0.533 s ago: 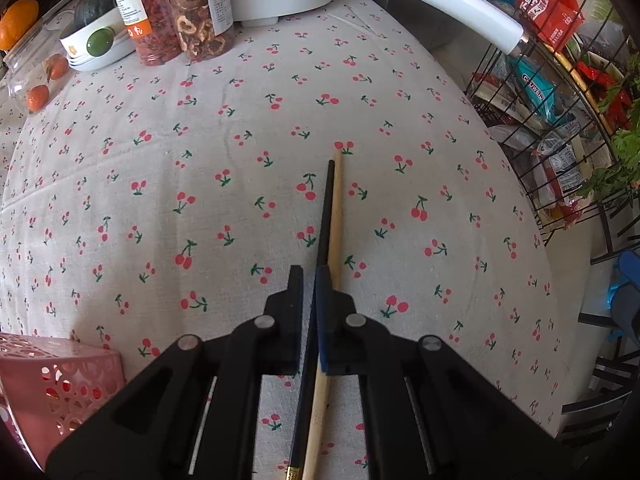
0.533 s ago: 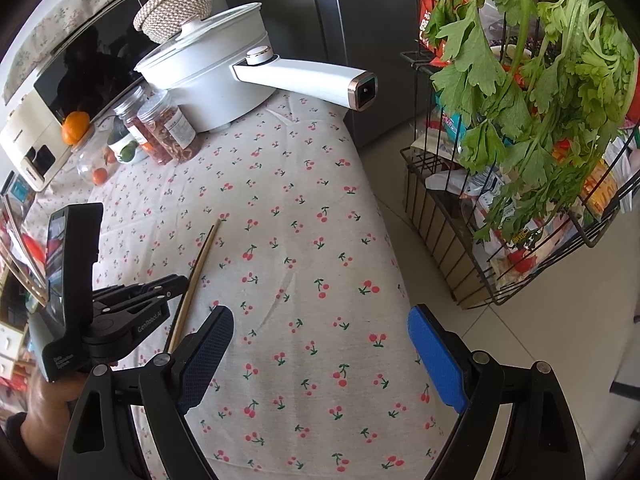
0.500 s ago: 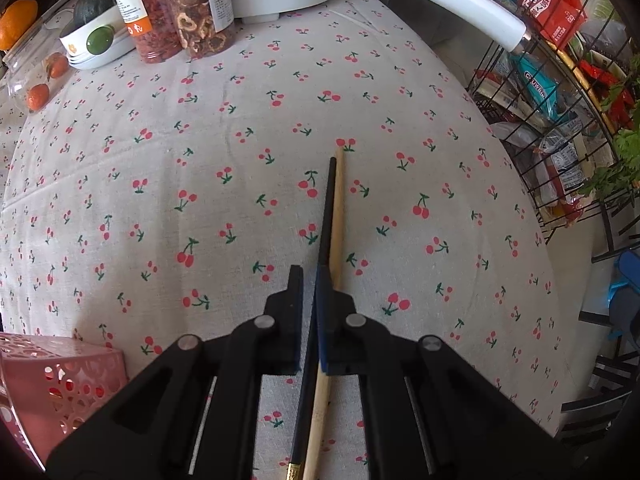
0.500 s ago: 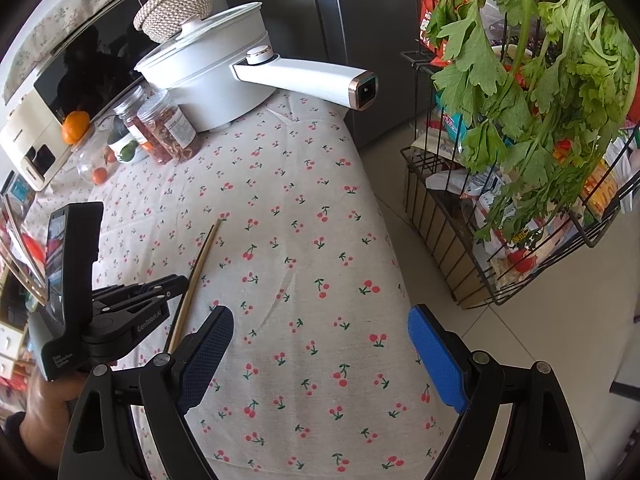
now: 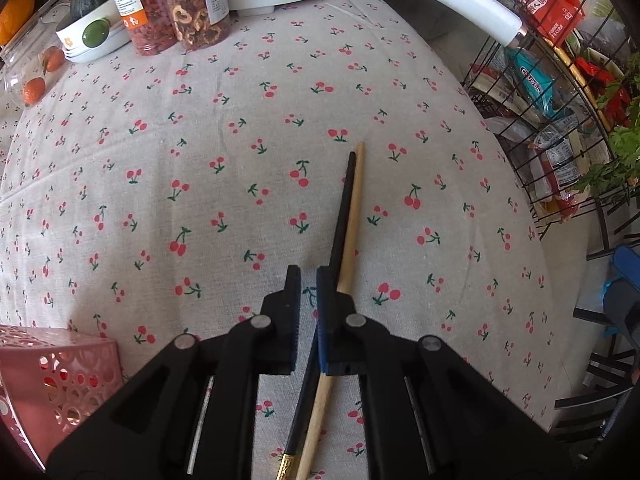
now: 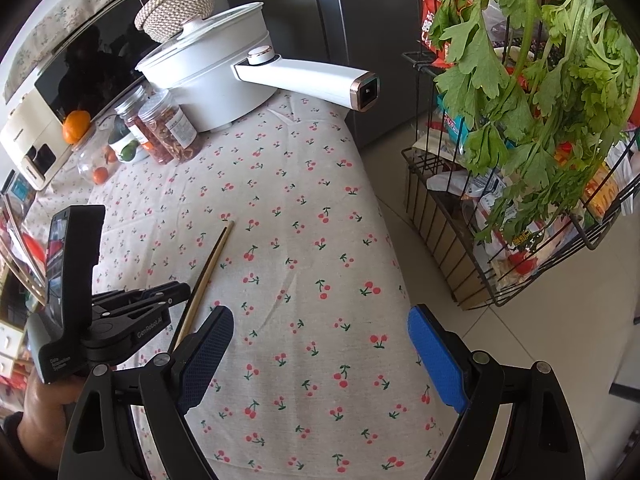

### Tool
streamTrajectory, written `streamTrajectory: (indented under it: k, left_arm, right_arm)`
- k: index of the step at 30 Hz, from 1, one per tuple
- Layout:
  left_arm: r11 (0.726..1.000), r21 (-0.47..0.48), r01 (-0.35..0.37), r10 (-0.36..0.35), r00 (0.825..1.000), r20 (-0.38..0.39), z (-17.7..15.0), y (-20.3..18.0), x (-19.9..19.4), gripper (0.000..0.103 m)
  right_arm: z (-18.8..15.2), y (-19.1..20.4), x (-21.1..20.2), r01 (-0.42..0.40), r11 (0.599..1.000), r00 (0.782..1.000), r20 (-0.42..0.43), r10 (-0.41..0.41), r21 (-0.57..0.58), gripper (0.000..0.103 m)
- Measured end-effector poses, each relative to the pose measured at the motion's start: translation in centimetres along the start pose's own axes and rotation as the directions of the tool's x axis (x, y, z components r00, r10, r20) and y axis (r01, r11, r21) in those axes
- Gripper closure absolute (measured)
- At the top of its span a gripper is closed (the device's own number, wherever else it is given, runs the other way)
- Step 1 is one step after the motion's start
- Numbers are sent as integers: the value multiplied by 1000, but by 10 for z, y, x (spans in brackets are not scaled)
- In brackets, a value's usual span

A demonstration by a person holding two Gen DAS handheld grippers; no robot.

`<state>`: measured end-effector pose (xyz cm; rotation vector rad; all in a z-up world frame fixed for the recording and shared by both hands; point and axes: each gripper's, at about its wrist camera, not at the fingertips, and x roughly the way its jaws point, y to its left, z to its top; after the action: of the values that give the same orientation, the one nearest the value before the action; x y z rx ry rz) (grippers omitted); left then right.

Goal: Organize utensils
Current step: 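Close the left tool on the black chopstick, then lift the black chopstick with the left tool while the right tool grasps the last wooden chopstick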

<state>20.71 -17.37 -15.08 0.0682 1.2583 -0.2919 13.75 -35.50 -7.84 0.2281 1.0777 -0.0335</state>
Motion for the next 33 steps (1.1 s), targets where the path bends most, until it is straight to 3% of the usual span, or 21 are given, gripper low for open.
streamTrajectory:
  k: [4, 11, 17, 20, 28, 33]
  left_arm:
    - [1000, 10, 15, -15, 1000, -9, -1, 0, -2, 96]
    - [999, 34, -17, 18, 1000, -17, 1, -9, 2, 96]
    - [996, 93, -19, 25, 997, -69, -1, -25, 12, 96]
    - [991, 107, -79, 82, 996, -31, 3, -31, 14, 96]
    - [997, 53, -57, 57, 998, 2, 23, -25, 21, 96]
    - [994, 106, -24, 16, 997, 76, 0, -22, -16, 97]
  right_arm:
    - [0, 0, 0, 0, 1000, 1000, 0, 0, 0, 13]
    - [1, 2, -1, -1, 1000, 1000, 0, 1, -3, 13]
    - [1, 0, -1, 3, 1000, 1000, -1, -3, 5, 13]
    - [0, 0, -1, 0, 1000, 1000, -1, 0, 5, 13]
    - [1, 3, 2, 4, 1000, 1000, -7, -4, 1, 13]
    - [2, 7, 1, -2, 1000, 1000, 1, 2, 7, 13]
